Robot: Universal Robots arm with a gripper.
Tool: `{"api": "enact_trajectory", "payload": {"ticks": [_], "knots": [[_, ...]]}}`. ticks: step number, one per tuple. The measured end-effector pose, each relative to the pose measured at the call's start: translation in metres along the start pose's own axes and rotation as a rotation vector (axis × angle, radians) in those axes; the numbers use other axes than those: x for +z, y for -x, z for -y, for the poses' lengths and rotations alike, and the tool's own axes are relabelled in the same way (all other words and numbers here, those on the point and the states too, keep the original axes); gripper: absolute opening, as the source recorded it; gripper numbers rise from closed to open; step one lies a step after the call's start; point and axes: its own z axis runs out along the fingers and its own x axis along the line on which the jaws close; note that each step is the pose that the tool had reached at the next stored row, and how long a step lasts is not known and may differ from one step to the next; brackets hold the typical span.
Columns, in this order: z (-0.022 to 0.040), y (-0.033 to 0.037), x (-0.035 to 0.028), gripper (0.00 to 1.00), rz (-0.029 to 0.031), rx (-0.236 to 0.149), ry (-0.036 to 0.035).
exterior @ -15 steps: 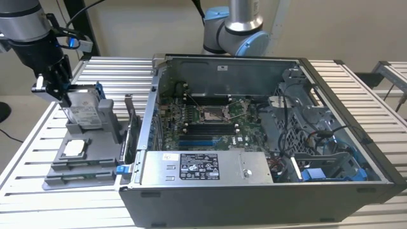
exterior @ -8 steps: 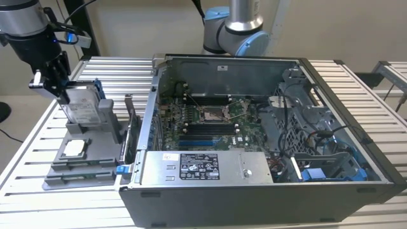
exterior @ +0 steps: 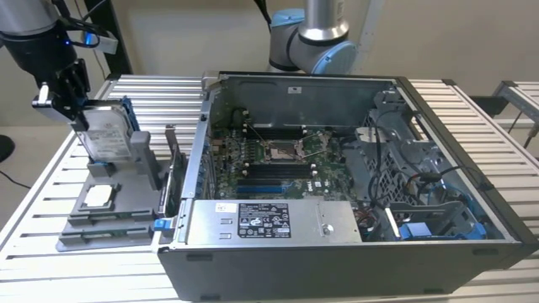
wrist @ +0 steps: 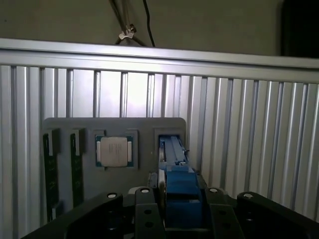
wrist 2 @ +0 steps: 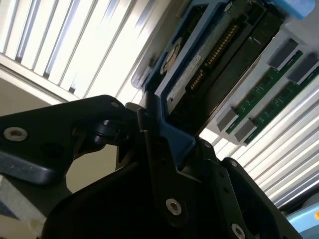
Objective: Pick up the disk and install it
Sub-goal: 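Pick up the disk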
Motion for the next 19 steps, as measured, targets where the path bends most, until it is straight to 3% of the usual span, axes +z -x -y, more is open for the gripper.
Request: {"api": "enact_trajectory", "payload": {"ticks": [13,19], "knots": [[-0.0003,0.0021,-0.0425,0.00,-0.0002,0.000,0.0001],[-0.0005,0.0035,-0.0691,0.00,-0.0004,0.000,0.0002]]}}
